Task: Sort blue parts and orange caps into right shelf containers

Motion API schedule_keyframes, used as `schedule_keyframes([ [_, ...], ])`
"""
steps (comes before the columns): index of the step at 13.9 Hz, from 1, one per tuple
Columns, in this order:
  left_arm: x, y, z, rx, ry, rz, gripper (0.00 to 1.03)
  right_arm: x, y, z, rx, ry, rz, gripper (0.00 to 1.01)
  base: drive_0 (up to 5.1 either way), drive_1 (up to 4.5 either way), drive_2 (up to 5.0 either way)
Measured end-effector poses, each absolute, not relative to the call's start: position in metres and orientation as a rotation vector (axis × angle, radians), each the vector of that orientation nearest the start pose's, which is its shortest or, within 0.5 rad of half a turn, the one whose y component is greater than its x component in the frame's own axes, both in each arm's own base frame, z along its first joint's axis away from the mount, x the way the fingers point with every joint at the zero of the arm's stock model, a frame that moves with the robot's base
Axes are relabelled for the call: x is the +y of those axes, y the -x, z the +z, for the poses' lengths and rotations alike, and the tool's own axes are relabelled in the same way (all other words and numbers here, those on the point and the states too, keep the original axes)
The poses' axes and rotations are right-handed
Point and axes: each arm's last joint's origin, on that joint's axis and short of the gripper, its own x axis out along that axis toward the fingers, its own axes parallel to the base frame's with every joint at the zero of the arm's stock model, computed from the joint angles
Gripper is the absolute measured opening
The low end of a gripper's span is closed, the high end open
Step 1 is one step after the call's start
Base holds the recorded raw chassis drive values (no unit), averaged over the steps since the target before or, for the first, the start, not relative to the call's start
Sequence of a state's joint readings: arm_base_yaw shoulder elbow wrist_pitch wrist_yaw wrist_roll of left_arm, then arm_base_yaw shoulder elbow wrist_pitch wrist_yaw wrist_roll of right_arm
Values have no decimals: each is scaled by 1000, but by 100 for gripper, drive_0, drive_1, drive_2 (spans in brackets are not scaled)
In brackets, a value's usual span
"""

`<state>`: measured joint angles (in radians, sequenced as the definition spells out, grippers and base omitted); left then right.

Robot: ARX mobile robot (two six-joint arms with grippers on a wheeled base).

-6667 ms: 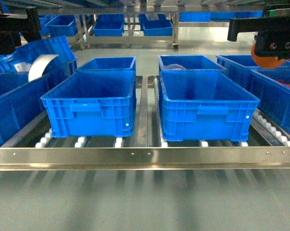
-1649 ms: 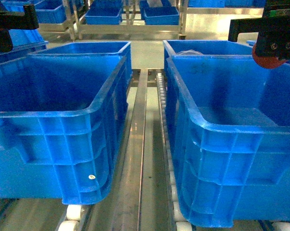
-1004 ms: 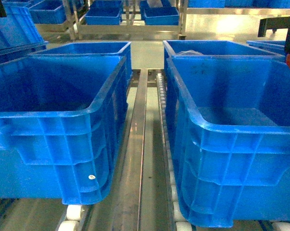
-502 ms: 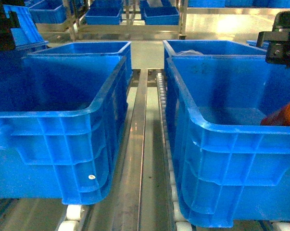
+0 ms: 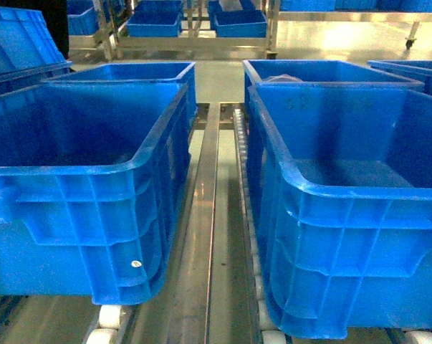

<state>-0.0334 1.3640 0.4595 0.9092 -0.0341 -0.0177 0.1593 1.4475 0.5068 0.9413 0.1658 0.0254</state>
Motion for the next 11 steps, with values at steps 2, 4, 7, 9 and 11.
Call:
schedule_keyframes([
  [2, 1, -235, 194, 13, 17, 12, 20, 28, -246, 196, -4, -16, -6, 26, 0, 0, 0],
  [4, 0, -214, 188, 11, 16, -1, 2, 21, -223, 185, 13, -4, 4, 1, 0, 0, 0],
  [7, 0, -187, 179, 14, 15, 0, 2, 13, -195, 179, 10, -5, 0, 2, 0, 0, 0],
  [9, 0, -172, 175, 14, 15, 0, 2, -1, -178, 174, 15, -6, -12, 2, 0, 0, 0],
  [11, 0, -160, 171, -20, 15, 0, 2, -1, -166, 169, -22, -6, -6, 2, 0, 0, 0],
])
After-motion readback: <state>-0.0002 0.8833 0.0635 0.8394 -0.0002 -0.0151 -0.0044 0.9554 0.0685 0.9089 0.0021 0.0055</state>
